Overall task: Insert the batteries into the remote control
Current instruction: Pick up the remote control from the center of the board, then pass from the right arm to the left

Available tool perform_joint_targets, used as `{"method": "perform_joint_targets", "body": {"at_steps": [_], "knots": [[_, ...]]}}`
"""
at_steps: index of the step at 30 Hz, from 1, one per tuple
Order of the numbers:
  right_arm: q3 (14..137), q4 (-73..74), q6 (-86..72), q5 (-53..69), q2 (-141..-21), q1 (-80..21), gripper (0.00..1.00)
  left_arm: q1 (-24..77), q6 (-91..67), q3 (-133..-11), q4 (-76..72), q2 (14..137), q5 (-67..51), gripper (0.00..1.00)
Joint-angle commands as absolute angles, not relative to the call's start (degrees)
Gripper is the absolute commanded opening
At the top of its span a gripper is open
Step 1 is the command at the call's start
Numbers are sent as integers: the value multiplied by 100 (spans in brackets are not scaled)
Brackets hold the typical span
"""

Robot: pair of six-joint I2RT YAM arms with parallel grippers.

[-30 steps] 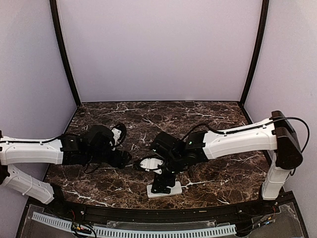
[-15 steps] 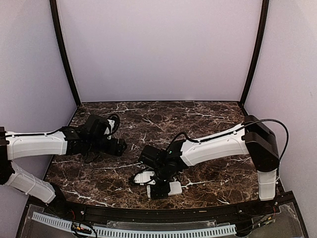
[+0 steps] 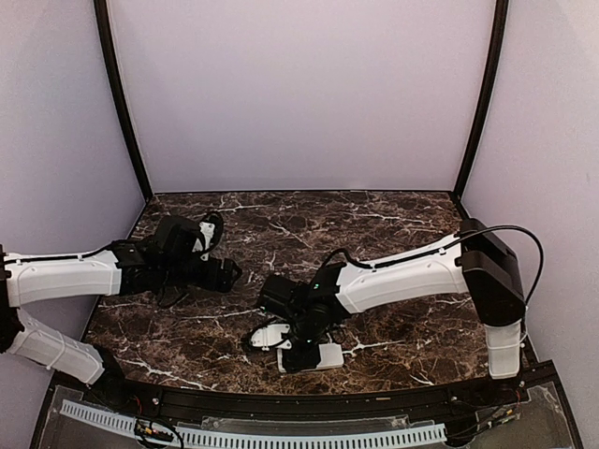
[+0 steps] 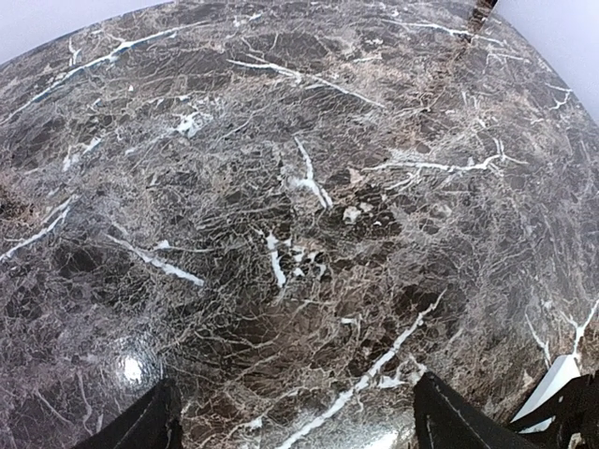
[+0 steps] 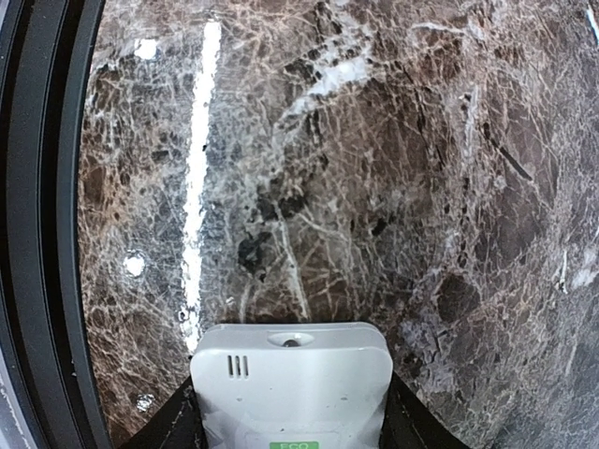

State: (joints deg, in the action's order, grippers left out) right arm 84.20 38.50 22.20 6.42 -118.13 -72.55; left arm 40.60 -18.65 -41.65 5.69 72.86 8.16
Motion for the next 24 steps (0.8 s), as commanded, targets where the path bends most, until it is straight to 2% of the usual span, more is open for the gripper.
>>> {"method": "perform_joint_targets", "body": {"at_steps": [1, 6, 11, 16, 21, 24], "knots": [[8658, 3999, 2033, 687, -11641, -7292, 43, 4017, -1796, -3901, 211, 6822, 675, 85], [8681, 3786, 1673, 1070, -11076, -7066, 41, 4017, -1717, -3778, -73, 6541, 529, 84], [8278, 2980, 1151, 2073, -9965, -6468, 37, 4022, -1461, -3669, -666, 6095, 75, 81], [7458, 1387, 420, 3352, -8853, -5708, 33, 4045, -1169, -3753, -1214, 5803, -819, 79], [6822, -235, -485, 4057, -8134, -5173, 31, 4168, -707, -4157, -1323, 5843, -1876, 78], [6718, -687, -780, 4279, -7928, -5020, 30, 4487, -349, -4433, -1206, 5937, -2668, 79]]}}
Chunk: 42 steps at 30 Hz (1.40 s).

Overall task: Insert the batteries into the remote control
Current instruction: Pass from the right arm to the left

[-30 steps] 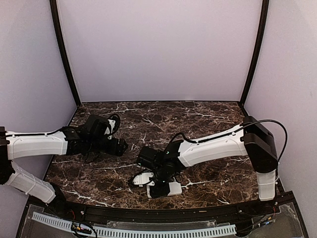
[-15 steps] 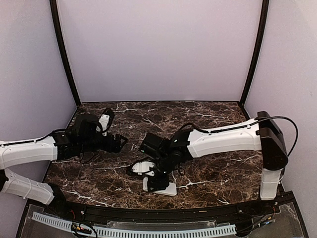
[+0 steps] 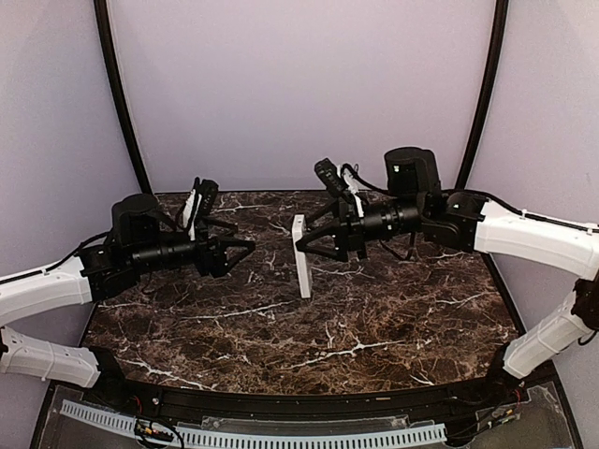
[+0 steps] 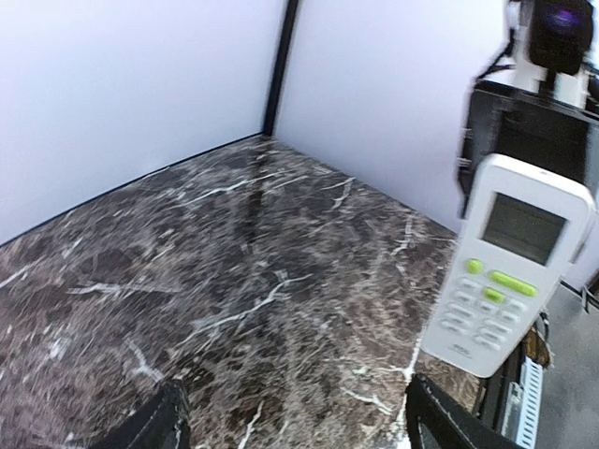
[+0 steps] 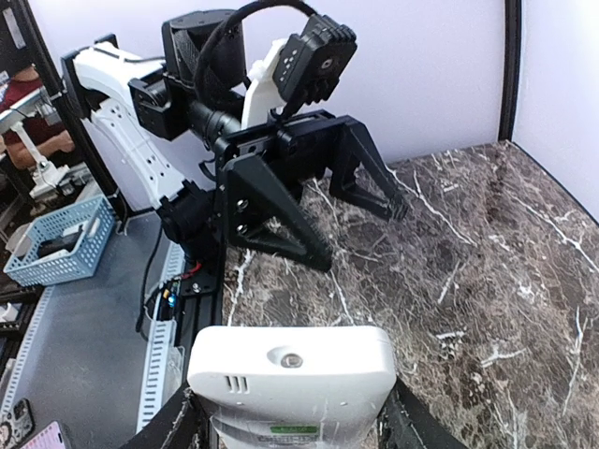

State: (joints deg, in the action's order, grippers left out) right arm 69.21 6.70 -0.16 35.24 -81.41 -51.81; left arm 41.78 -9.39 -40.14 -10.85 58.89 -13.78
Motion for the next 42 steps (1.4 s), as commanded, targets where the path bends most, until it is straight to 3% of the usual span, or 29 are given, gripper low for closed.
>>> {"method": "perform_joint_targets", "body": {"at_steps": [1, 6, 12, 28, 37, 39, 42], "knots": [[6703, -781, -835, 4322, -7877, -4989, 30, 4546, -208, -4558, -1165, 5987, -2832, 81], [6682, -957, -895, 4429, -7769, -4966, 28, 4697, -503, -4843, -1424, 6213, -3976, 98], [6551, -1278, -1120, 4540, -7705, -4966, 27, 4702, -696, -5221, -1481, 6738, -4071, 99], [6504, -1475, -1290, 4377, -7830, -4966, 23, 5019, -749, -5546, -1862, 7539, -3703, 94], [6472, -1512, -1370, 4370, -7888, -4966, 22, 5035, -963, -5601, -2225, 7760, -3812, 69], [6454, -1527, -1384, 4360, -7897, -4966, 22, 5036, -993, -5591, -2354, 7765, -3876, 67], [6451, -1538, -1412, 4359, -7947, -4966, 22, 5036, -1038, -5582, -2445, 7776, -4008, 73]]}}
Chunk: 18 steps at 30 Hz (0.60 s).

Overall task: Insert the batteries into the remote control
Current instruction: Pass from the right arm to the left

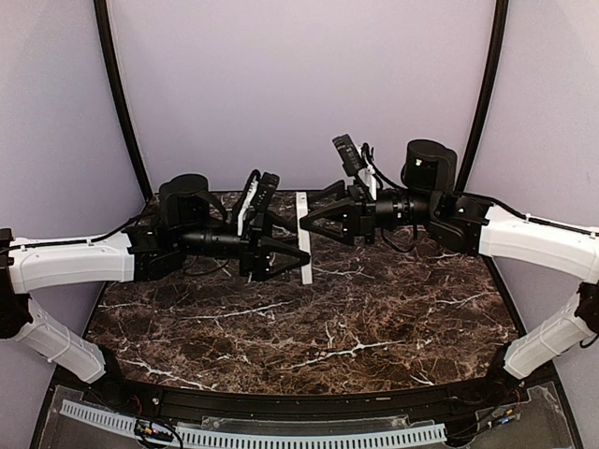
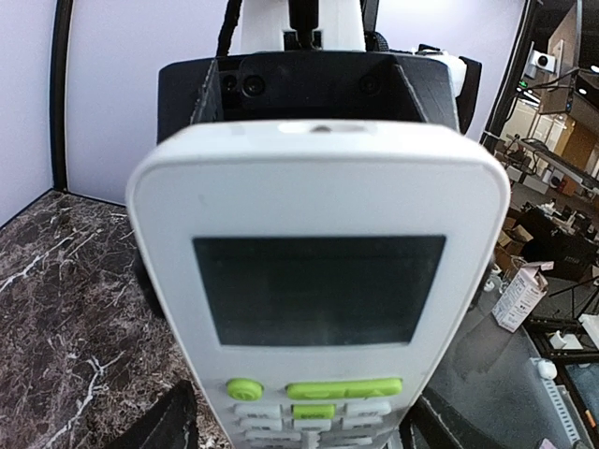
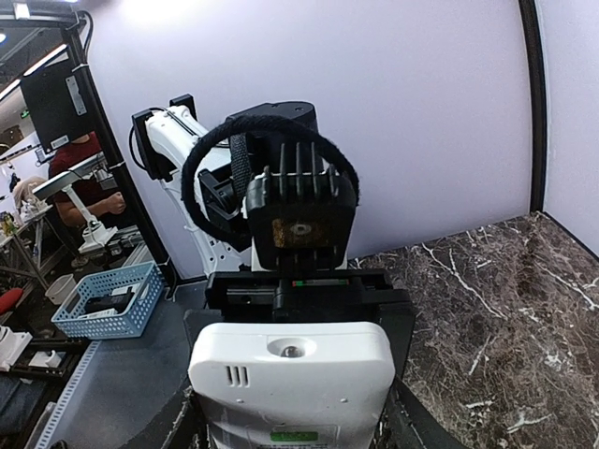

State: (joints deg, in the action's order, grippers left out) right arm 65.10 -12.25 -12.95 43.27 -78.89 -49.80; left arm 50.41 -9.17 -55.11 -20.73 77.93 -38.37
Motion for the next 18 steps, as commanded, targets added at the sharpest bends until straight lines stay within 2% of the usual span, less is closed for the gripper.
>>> {"method": "perform_joint_targets", "body": {"at_steps": [1, 3, 7, 13, 16, 17, 18], "knots": [[6456, -1545, -1419, 4359, -7958, -4966, 22, 5036, -1050, -5579, -2470, 7778, -4017, 75], [6451, -1562, -1424, 4359, -7963, -4966, 21, 5036, -1046, -5581, -2475, 7783, -4029, 77], [6468, -1573, -1439, 4391, -7991, -4966, 21, 5032, -1046, -5589, -2478, 7812, -4055, 66], [6458, -1591, -1485, 4426, -8032, -4966, 21, 5035, -1107, -5603, -2555, 7888, -4261, 31], [6413, -1563, -1471, 4347, -7988, -4966, 22, 5035, -1123, -5580, -2495, 7881, -4247, 22], [6408, -1513, -1454, 4293, -7968, -4966, 24, 5029, -1124, -5572, -2469, 7869, -4204, 17], [6419, -1374, -1451, 4169, -7945, -4966, 31, 5033, -1125, -5550, -2366, 7841, -4150, 14]]}}
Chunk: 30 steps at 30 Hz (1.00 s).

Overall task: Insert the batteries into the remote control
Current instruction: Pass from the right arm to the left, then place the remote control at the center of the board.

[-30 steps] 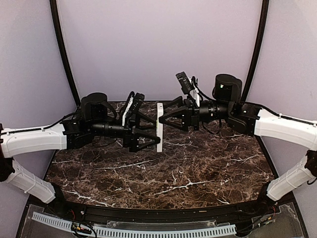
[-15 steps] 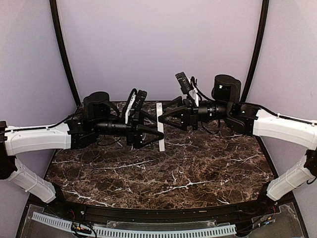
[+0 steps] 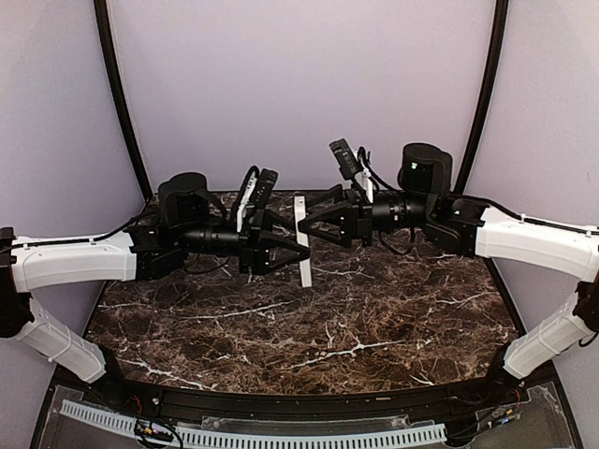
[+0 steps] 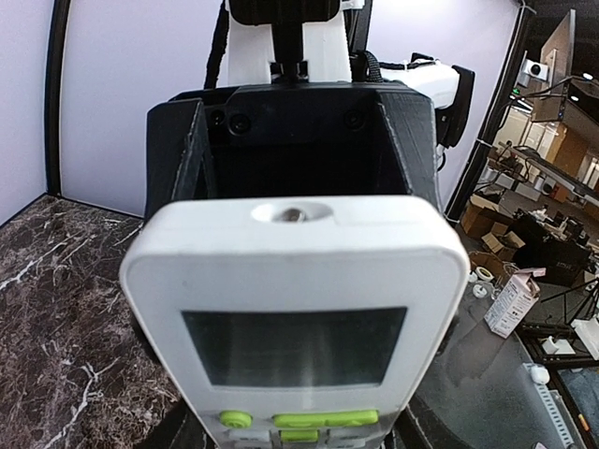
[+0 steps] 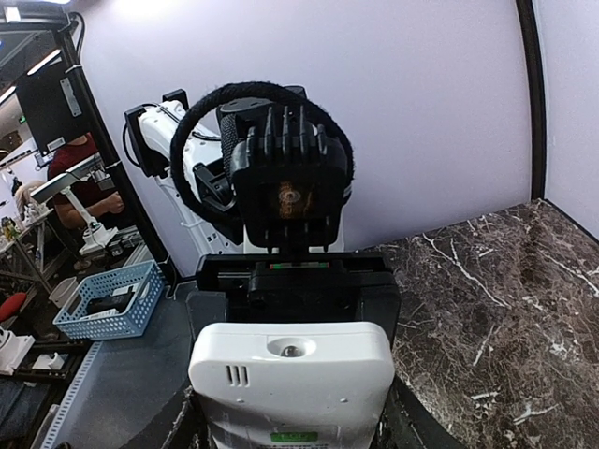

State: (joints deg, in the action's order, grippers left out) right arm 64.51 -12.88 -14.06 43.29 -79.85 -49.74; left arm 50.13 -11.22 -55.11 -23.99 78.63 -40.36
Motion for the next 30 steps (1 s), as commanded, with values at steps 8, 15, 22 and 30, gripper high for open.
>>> {"method": "perform_joint_targets", "body": {"at_steps": [8, 15, 22, 30], "knots": [[6918, 809, -1548, 878, -7820, -4867, 99, 4994, -1485, -6090, 453, 8167, -1072, 0], [7397, 2869, -1958, -888, -8419, -4748, 99, 4212, -2920, -6395, 2023, 9295, -235, 0], [7472, 3804, -2221, -1070, -9036, -4635, 99, 4042, -3507, -7121, 3318, 10382, 543, 0], [7370, 3836, -2172, -1068, -9117, -4572, 99, 3940, -3765, -7527, 3710, 11299, 242, 28]]}}
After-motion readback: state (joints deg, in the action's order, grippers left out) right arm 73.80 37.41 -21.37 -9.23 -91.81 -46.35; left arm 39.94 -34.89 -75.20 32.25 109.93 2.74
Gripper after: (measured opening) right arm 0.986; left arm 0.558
